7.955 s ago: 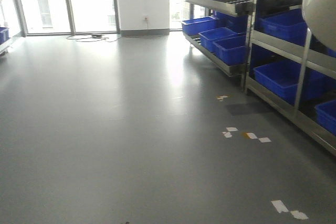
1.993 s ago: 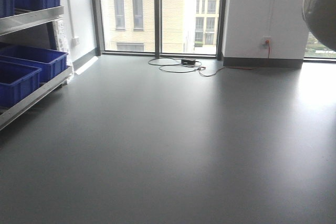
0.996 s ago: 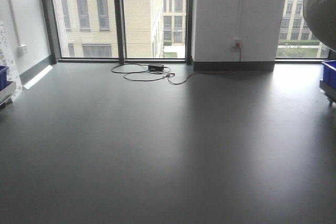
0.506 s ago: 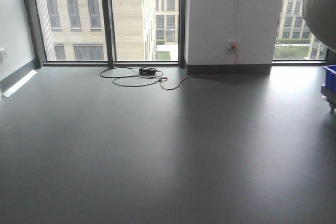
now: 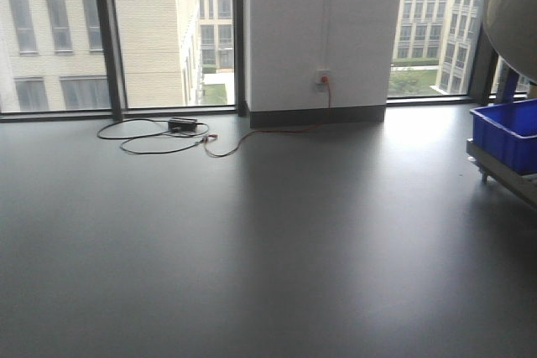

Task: Move white bin to right shelf second layer
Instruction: 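Continue driving toward the window wall holding the bin in the right gripper, then turn the base toward the blue-crate roller shelf carrying the white bin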

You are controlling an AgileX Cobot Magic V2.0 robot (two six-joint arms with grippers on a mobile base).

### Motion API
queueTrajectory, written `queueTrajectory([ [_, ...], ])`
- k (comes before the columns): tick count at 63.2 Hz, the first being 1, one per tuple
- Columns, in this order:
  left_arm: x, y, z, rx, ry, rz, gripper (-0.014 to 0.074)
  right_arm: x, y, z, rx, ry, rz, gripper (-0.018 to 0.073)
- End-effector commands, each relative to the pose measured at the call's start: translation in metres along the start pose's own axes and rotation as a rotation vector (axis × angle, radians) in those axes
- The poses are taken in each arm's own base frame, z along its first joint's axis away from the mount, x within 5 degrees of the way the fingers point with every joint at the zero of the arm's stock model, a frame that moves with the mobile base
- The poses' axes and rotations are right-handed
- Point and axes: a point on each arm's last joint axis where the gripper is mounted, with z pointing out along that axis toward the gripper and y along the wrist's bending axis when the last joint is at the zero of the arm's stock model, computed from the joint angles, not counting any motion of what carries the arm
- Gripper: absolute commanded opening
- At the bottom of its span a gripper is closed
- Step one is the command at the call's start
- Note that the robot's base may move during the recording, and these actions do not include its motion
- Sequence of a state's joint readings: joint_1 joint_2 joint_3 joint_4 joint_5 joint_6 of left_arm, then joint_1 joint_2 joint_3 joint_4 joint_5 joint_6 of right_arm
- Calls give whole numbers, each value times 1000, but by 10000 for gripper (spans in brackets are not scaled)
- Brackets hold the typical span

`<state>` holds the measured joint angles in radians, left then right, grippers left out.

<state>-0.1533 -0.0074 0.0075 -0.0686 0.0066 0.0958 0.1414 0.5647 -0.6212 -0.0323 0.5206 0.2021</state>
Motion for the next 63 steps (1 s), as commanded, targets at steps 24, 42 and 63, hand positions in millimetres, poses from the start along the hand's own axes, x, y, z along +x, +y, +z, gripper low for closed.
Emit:
queueTrajectory([
  [24,3,0,-1,-7,-67,-13,85,-18,3,-5,-19,-133,-2,56],
  [42,3,0,-1,-7,-67,-13,85,-18,3,-5,-19,-133,-2,56],
  [63,3,0,-1,-7,-67,-13,85,-18,3,-5,-19,-133,-2,56],
])
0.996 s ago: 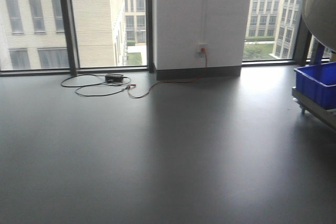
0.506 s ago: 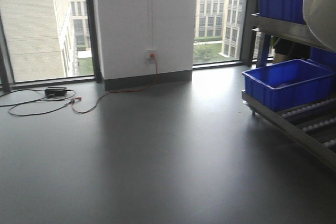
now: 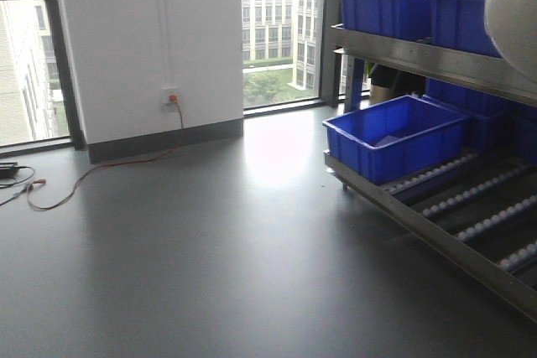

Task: Move white bin to right shelf second layer
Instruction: 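Turn the base toward the blue-crate roller shelf carrying the white bin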

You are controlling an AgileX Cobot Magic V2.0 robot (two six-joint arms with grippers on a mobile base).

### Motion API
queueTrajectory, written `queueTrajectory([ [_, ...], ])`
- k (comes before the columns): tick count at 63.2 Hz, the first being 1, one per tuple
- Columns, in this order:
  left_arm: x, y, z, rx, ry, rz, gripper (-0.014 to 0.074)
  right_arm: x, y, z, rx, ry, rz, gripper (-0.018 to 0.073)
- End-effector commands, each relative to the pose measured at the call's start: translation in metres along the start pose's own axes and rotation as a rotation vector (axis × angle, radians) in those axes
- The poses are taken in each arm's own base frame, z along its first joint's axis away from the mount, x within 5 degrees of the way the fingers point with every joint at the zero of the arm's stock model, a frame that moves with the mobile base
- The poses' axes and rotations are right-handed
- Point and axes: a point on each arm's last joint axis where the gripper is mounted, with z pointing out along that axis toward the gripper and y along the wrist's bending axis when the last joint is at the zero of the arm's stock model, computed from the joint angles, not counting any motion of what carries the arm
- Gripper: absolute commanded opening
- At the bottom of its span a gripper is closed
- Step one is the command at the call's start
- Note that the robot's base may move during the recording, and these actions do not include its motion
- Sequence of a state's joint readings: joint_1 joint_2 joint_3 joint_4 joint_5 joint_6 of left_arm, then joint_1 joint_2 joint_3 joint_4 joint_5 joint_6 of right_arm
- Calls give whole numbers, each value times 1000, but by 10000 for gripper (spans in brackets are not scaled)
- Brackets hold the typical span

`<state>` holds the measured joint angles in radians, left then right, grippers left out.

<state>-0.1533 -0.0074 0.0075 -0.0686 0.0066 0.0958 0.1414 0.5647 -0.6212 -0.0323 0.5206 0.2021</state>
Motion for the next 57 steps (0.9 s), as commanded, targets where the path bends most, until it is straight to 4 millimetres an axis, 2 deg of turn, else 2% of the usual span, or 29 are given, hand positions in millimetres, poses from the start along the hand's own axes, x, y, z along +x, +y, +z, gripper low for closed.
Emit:
queueTrajectory([
  [1,3,0,-1,-7,-67,-13,85,-18,3,-5,-19,-133,-2,56],
  [57,3,0,-1,-7,-67,-13,85,-18,3,-5,-19,-133,-2,56],
])
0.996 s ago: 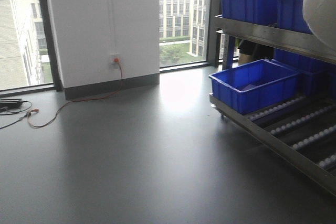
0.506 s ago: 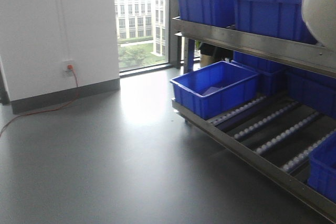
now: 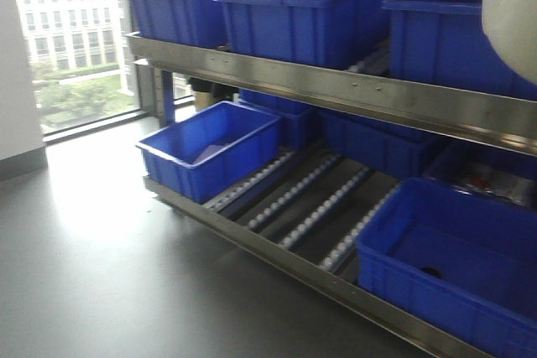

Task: Move white bin to right shelf second layer
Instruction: 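Turn the base toward the blue-crate roller shelf carrying the white bin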

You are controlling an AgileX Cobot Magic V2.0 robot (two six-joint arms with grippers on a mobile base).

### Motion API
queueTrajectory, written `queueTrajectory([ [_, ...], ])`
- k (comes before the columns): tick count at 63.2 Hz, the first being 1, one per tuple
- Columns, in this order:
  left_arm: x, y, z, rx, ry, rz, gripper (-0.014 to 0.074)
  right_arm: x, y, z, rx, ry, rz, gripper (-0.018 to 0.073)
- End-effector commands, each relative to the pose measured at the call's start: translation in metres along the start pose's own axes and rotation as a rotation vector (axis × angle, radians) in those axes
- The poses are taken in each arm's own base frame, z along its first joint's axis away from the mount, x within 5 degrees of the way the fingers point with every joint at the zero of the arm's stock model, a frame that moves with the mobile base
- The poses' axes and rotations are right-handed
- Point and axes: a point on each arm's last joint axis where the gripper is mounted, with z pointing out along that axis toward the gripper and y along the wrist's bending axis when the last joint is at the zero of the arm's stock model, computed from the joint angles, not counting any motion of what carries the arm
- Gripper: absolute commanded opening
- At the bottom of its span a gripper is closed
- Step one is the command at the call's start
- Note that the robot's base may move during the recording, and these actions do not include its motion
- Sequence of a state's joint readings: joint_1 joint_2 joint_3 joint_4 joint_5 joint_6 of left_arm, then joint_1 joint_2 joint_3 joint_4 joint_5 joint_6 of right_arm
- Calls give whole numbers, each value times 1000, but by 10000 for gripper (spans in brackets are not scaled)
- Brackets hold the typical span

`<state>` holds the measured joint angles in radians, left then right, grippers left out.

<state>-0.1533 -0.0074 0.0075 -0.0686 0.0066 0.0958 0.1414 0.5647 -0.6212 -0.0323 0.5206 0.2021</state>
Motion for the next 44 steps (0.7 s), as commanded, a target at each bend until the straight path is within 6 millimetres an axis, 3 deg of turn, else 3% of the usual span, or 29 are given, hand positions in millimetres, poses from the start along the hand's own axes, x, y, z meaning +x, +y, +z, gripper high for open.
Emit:
queueTrajectory([
  [1,3,0,-1,-7,-67,-13,85,-18,3,-5,-19,-133,-2,56],
  [44,3,0,-1,-7,-67,-13,85,-18,3,-5,-19,-133,-2,56],
])
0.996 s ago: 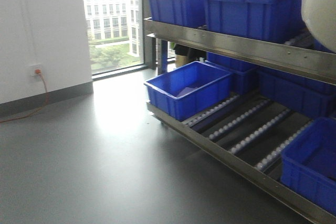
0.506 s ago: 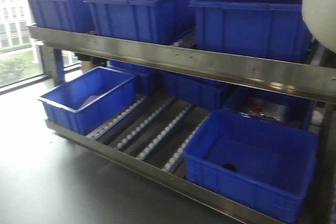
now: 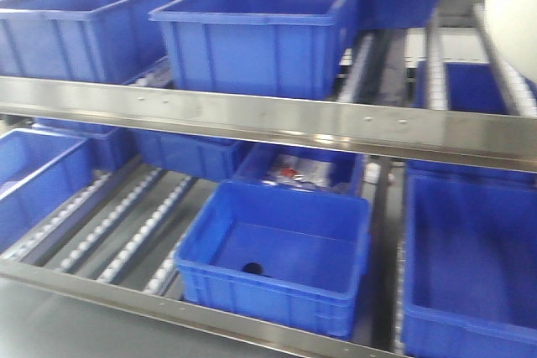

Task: Move white bin to right shelf second layer
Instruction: 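Turn the base toward the blue-crate roller shelf carrying the white bin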

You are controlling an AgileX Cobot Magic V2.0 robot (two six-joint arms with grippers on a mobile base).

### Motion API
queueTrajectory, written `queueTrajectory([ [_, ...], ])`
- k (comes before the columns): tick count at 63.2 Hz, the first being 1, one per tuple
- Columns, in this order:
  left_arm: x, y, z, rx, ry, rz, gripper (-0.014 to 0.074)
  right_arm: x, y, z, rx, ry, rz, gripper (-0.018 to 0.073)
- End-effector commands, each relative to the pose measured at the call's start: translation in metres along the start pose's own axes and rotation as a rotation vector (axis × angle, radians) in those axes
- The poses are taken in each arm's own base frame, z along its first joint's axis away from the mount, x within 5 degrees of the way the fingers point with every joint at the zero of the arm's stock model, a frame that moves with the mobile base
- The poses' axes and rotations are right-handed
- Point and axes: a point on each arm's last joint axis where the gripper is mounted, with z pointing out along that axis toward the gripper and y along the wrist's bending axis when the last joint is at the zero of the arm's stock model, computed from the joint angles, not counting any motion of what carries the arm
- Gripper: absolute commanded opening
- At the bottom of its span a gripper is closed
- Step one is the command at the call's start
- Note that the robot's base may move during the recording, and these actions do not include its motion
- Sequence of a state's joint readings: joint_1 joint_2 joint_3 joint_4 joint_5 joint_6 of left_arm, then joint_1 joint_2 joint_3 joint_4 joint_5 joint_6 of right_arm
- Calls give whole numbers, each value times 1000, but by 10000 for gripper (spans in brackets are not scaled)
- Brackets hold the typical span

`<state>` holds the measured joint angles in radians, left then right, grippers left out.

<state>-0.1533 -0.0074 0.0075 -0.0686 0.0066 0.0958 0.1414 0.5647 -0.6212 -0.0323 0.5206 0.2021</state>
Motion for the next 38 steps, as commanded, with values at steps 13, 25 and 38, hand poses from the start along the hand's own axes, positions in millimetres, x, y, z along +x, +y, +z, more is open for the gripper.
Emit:
queueTrajectory([
  [13,3,1,-1,-8,-67,-12,85,-18,3,-5,-19,-133,-2,56],
  [25,3,1,-1,-8,-67,-12,85,-18,3,-5,-19,-133,-2,56],
  [38,3,1,-1,-8,-67,-12,85,-18,3,-5,-19,-133,-2,56],
])
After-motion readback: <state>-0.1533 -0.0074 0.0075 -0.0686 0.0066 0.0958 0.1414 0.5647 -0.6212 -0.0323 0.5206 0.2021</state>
